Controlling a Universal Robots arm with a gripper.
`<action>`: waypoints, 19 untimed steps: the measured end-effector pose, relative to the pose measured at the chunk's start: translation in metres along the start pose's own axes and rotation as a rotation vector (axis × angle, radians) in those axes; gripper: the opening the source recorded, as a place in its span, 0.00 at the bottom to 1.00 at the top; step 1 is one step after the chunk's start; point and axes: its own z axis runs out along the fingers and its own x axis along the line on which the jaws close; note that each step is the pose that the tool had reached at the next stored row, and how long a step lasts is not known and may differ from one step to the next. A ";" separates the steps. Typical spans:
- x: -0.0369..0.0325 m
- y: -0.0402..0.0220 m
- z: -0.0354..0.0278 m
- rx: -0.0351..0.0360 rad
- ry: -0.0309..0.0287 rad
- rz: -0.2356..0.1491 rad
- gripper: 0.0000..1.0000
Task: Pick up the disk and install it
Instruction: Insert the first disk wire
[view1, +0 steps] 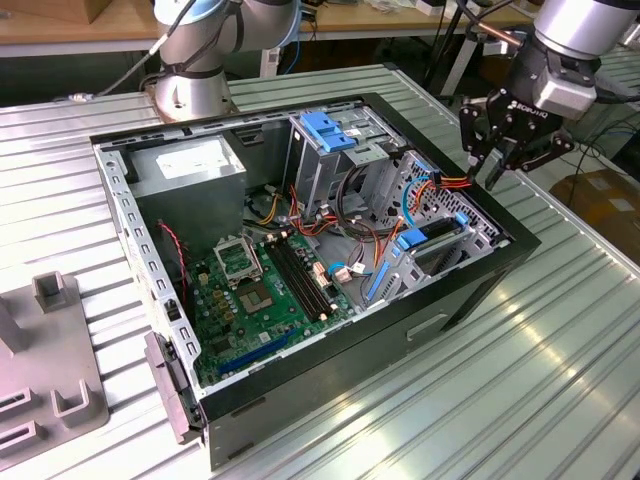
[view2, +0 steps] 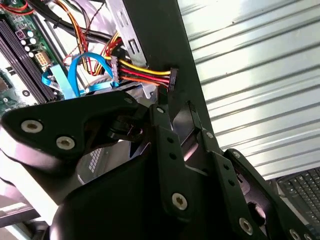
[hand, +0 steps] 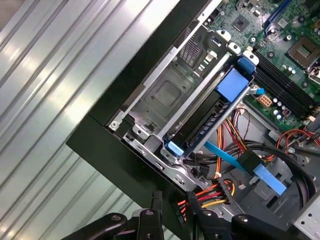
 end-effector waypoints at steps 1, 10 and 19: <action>-0.0007 -0.0008 0.0002 0.0001 -0.0001 -0.005 0.33; -0.0012 -0.0030 0.0037 0.0043 -0.0032 -0.158 0.33; -0.0053 -0.0104 0.0083 0.0067 -0.0048 -0.249 0.33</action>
